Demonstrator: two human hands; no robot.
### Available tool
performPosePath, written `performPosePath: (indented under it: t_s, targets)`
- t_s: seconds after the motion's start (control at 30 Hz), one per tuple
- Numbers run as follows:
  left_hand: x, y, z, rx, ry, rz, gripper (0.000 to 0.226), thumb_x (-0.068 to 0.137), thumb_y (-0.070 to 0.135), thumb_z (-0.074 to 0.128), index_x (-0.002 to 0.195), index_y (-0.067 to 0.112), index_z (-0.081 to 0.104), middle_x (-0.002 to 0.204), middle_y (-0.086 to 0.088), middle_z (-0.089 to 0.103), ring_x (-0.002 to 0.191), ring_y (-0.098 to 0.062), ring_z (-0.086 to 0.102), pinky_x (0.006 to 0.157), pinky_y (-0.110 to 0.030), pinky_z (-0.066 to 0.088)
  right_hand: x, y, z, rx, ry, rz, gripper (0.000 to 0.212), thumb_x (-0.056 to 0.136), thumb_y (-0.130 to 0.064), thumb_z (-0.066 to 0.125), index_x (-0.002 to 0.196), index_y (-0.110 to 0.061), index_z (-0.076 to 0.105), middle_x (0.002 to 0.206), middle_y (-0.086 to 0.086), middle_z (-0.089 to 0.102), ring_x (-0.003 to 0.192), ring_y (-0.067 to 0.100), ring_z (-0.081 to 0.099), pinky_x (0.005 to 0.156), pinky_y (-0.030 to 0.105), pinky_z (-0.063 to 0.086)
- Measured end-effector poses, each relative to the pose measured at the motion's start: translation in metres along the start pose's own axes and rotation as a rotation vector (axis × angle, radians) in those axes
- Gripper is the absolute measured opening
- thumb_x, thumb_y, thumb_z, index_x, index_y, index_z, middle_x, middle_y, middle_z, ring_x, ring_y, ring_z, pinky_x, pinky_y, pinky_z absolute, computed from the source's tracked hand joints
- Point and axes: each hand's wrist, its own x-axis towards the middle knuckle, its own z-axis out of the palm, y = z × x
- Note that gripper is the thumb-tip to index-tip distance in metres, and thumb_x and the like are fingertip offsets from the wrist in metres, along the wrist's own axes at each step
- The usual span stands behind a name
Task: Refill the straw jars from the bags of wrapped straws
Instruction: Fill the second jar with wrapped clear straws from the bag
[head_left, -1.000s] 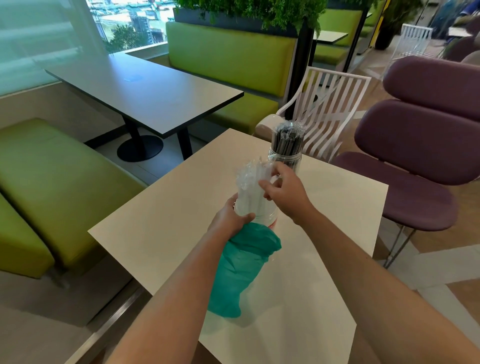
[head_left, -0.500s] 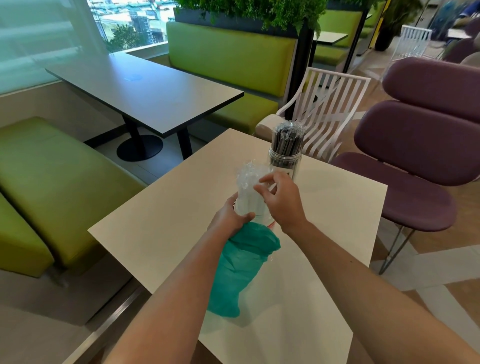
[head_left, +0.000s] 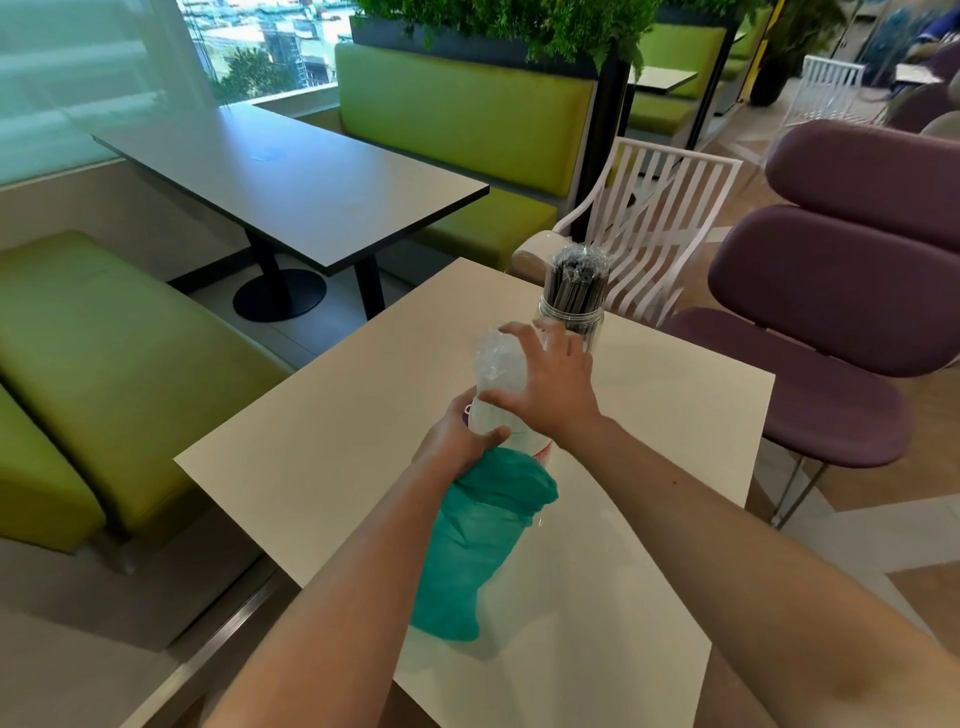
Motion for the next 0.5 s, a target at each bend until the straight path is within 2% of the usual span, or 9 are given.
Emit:
performPosePath:
  t_s: [0.07,0.13,0.3,0.5]
  targets:
    - [0.0,0.0,-0.001,-0.02,-0.006,-0.015,0.08,0.086,0.047,0.069,0.15,0.041,0.023,0.142,-0.004,0.049,0.094,-0.017,0.048,0.075,-0.03,0.043,0.009,0.002,0.001,0.092,-0.149,0.037,0.082,0.071,-0.067,0.069,0.14,-0.046,0.029,0.152,0.008,0.025,0.135,0.034,0.033,0.105,0.049,0.039]
    - [0.001,0.0,-0.001,-0.033,-0.011,-0.022,0.08,0.085,0.047,0.07,0.15,0.04,0.024,0.142,-0.004,0.049,0.095,-0.017,0.048,0.075,-0.03,0.043,0.013,0.005,0.003,0.168,-0.227,0.061,0.084,0.068,-0.066,0.073,0.138,-0.05,0.029,0.152,0.005,0.025,0.134,0.033,0.036,0.103,0.049,0.043]
    - [0.002,0.0,-0.002,-0.03,-0.017,-0.022,0.079,0.085,0.047,0.07,0.149,0.04,0.024,0.14,-0.003,0.05,0.094,-0.017,0.048,0.076,-0.03,0.044,0.015,0.007,0.0,0.192,-0.243,0.031,0.083,0.068,-0.054,0.078,0.136,-0.046,0.031,0.14,0.003,0.033,0.123,0.029,0.046,0.096,0.043,0.05]
    - [0.0,0.002,-0.001,-0.015,-0.012,-0.023,0.08,0.085,0.048,0.069,0.15,0.04,0.023,0.14,-0.002,0.05,0.092,-0.016,0.051,0.076,-0.031,0.048,0.017,0.003,0.001,0.156,-0.16,0.014,0.064,0.078,-0.049,0.073,0.131,-0.036,0.04,0.132,0.006,0.04,0.117,0.028,0.051,0.093,0.038,0.05]
